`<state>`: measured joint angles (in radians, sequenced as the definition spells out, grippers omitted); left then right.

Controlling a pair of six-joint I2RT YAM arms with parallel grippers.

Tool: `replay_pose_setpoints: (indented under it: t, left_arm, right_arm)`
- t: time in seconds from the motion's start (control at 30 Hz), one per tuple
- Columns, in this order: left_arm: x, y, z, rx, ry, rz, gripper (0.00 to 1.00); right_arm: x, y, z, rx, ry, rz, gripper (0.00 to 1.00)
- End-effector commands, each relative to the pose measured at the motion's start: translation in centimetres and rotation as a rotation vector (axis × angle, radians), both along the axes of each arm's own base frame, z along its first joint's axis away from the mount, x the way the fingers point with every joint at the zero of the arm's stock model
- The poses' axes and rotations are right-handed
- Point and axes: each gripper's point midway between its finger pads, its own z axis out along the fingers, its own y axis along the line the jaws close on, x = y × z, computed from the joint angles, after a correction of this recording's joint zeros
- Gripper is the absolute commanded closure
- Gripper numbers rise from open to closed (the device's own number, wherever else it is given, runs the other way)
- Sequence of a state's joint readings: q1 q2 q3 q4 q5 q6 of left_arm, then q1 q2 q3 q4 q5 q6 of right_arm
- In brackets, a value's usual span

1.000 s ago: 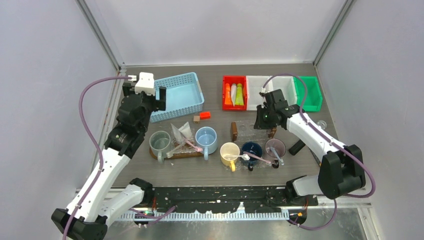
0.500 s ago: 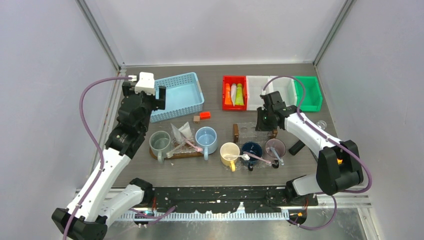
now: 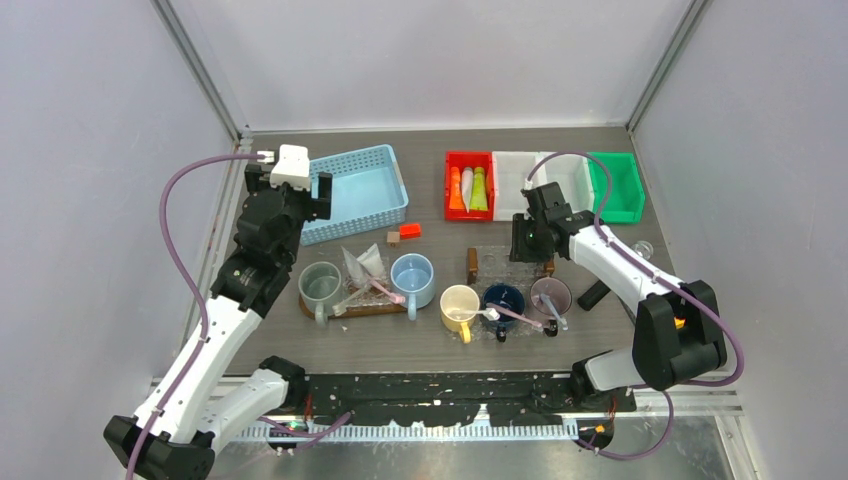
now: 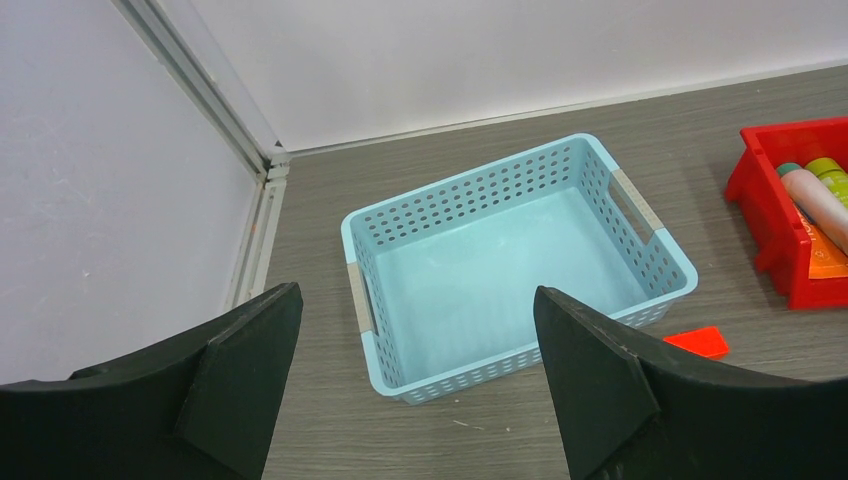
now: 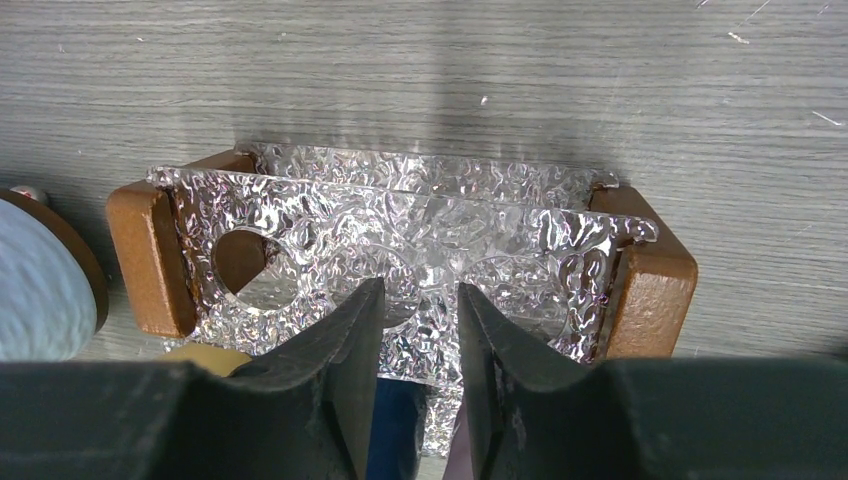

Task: Prepare toiletry sets of a toothbrush and toothpaste on the tray
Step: Place the toothpaste holder at the center of the board.

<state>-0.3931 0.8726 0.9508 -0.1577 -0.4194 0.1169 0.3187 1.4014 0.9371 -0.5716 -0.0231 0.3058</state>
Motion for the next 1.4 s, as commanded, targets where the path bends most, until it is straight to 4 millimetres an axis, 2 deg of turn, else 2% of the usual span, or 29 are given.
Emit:
replay_pose_setpoints:
  t: [0.0,0.17,0.57,0.67,0.87,1.17,1.37]
  left_arm:
    - [0.2,0.0,1.4,-0.012,-0.057,0.001,0.11]
    - [0.2,-0.1,1.3,-0.012,-0.053,-0.008,0.11]
    - [0.2,-0.2,1.3,-0.006,-0.059,-0.016,0.11]
    - [0.2,-0.3,1.3,-0.005,-0.058,-0.022,0.11]
    - [0.2,-0.4,1.3,-0.004,-0.060,-0.024,0.11]
    - [0.3,-0.4,1.2,-0.002,-0.059,-0.026,0.11]
    - [0.3,-0.4,1.2,-0.001,-0.059,-0.027,0.11]
  right_arm:
    - [1.6,0.4,1.5,0.011,-0.063,-0.003,0.64]
    - [1.4,0.4,1.3,0.002,-0.045,0.014,0.74]
    - [0.3,1.4,0.8,-0.020,-0.021,0.103,0.80]
    - [0.0,1.4,0.6,-0.063,-0.008,0.134,0.81]
    - [-0.1,0.0,0.5,-0.150,-0.001,0.131,0.82]
    - [-1.3,-0.2,0.2,-0.157,0.051,0.129,0.83]
    - [-1.3,0.3,0.8,-0.131,0.042,0.137,0.76]
